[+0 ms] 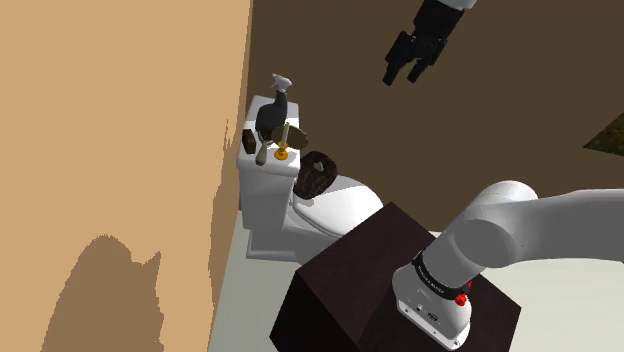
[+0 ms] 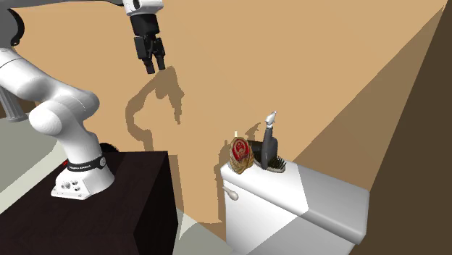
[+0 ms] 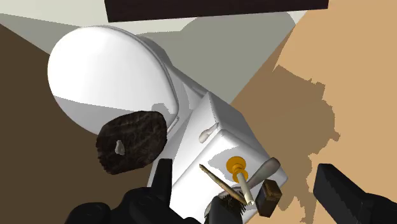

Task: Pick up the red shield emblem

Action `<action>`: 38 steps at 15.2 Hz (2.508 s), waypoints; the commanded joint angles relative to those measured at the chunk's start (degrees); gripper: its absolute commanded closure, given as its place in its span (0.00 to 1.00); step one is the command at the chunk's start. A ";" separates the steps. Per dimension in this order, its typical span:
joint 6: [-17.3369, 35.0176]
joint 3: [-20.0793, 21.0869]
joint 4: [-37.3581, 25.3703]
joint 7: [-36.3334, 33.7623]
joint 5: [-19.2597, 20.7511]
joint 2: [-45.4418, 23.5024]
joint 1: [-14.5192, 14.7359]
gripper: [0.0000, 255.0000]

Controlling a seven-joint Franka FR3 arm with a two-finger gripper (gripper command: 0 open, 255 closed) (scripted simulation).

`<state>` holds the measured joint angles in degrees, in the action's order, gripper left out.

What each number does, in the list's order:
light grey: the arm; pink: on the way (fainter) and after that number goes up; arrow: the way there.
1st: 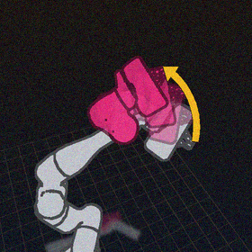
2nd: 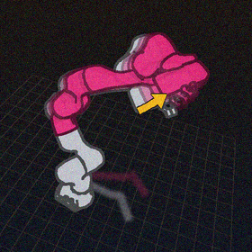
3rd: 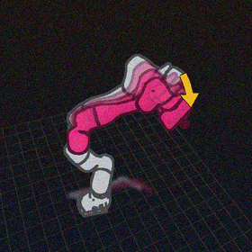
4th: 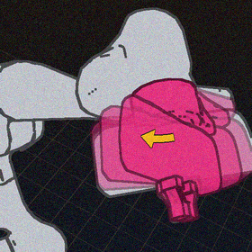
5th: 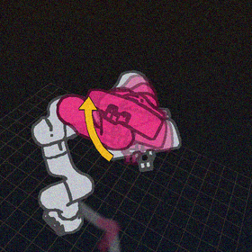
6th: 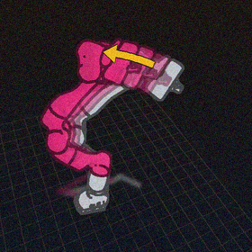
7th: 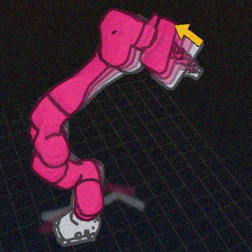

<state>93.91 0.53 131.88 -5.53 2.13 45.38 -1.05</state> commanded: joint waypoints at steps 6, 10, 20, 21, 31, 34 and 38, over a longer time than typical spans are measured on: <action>11.27 -0.18 4.99 6.03 3.88 -4.89 1.57 0.00; 20.54 -0.29 7.65 10.18 7.23 -10.22 2.41 0.00; 43.04 0.43 8.54 16.85 18.24 -28.27 2.32 0.00; 45.07 0.62 8.14 17.08 19.75 -30.36 2.12 0.00; 58.95 1.56 1.20 13.76 37.89 -48.99 0.61 0.00; 60.56 1.15 1.36 11.28 40.41 -50.77 0.64 0.00; 62.39 0.48 1.35 8.12 43.63 -53.01 0.83 0.00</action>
<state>155.87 1.17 133.17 3.24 45.05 -7.23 -0.24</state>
